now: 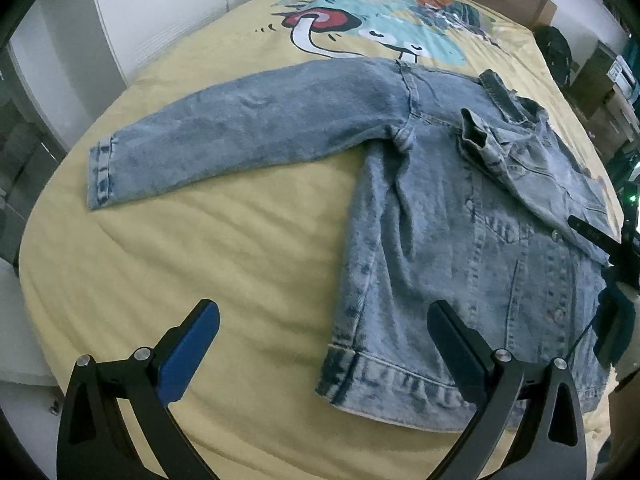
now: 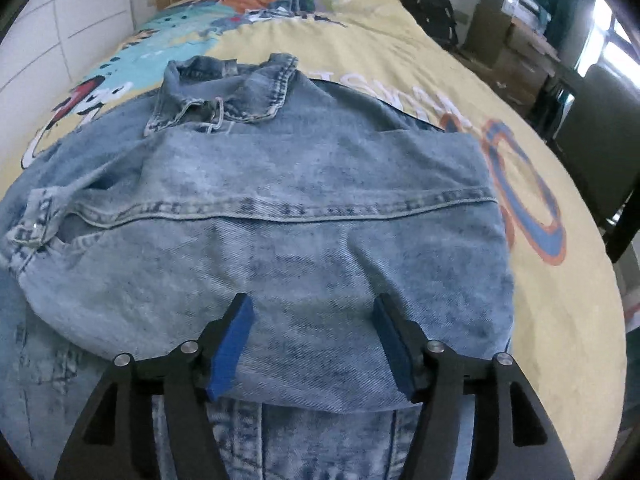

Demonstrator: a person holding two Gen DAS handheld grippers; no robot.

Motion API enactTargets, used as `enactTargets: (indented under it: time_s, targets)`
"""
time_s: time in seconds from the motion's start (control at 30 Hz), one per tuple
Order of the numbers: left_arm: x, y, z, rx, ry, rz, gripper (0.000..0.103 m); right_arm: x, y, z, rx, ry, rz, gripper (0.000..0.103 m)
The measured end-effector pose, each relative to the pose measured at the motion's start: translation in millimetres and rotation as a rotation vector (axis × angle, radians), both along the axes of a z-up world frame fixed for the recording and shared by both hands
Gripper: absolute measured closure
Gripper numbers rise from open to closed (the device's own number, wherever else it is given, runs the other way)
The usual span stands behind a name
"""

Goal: Fold large clothes
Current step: 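Lay the sleeve on the jacket and open the right gripper, then grasp the cuff of the other denim sleeve with the left gripper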

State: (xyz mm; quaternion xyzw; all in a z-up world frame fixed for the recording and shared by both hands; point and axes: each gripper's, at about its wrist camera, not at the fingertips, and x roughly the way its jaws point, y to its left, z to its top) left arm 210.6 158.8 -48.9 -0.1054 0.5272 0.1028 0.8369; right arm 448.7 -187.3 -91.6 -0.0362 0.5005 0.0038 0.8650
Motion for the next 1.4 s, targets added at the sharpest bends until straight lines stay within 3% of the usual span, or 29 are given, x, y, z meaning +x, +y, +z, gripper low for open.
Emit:
enactTargets:
  time_s: [0.07, 0.2, 0.33, 0.57, 0.8, 1.07, 1.2, 1.4]
  targets:
    - [0.5, 1.6, -0.1, 0.019, -0.008, 0.009, 0.001, -2.1, 12.2, 2.0, 0.012, 0.005, 0.044, 0.033]
    - [2.9, 10.4, -2.6, 0.038, -0.017, 0.026, 0.001, -5.5, 31.3, 11.6, 0.012, -0.027, 0.120, 0.034]
    - [6.7, 22.0, -10.2, 0.060, -0.003, 0.048, 0.001, -0.3, 28.4, 18.6, -0.002, -0.059, 0.084, 0.034]
    - [11.7, 37.6, -17.4, 0.107, 0.001, 0.076, 0.001, -4.8, 26.0, -1.3, -0.022, -0.017, 0.070, 0.034]
    - [24.9, 51.2, -29.0, 0.161, 0.014, 0.101, 0.001, -15.1, 25.0, 10.1, 0.024, -0.030, 0.091, 0.034]
    - [33.6, 70.0, -38.1, 0.170, 0.030, 0.149, 0.001, -32.6, 13.2, 22.0, 0.021, -0.057, 0.100, 0.034]
    - [36.9, 84.8, -39.6, 0.146, 0.015, 0.183, 0.001, -42.1, 7.9, 25.0, 0.016, -0.062, 0.105, 0.034]
    - [38.1, 135.8, -44.0, -0.030, -0.030, 0.321, 0.001, -54.9, -2.8, 28.5, 0.018, -0.065, 0.098, 0.034]
